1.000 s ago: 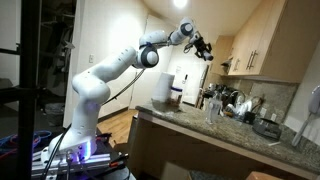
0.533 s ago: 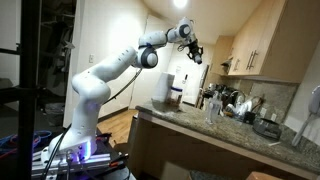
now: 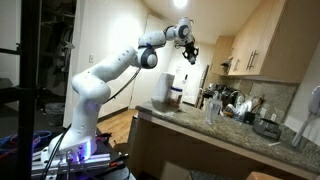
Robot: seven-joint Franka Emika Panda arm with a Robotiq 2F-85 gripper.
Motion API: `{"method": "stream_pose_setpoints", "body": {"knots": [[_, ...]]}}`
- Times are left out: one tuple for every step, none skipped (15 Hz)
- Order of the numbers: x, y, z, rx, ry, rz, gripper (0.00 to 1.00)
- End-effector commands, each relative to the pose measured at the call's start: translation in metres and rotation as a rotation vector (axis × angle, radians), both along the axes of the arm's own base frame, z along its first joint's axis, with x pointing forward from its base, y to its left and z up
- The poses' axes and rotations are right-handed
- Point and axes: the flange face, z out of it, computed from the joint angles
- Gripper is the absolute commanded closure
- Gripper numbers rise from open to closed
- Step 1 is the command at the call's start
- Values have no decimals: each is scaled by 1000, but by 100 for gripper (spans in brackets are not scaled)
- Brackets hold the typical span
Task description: Take the bottle on the tissue roll and put it on the table, then take the object and put it on the bottle
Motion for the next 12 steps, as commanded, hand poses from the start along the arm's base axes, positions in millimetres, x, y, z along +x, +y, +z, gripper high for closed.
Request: {"method": "stream_pose_setpoints", "body": {"knots": [[0, -1, 0, 0, 1, 0, 50], [1, -1, 0, 0, 1, 0, 75], [4, 6, 1, 120, -34, 29, 75], [6, 14, 1, 170, -54, 28, 75], [6, 22, 3, 226, -63, 24, 75], [6, 27, 4, 278, -73, 19, 75], [6, 33, 5, 331, -82, 17, 75], [8, 29, 7, 381, -92, 23, 75], [10, 16, 9, 431, -102, 40, 75], [10, 17, 11, 490, -105, 57, 75], [11, 18, 12, 552, -105, 72, 75], [12, 18, 12, 613, -105, 89, 75]]}}
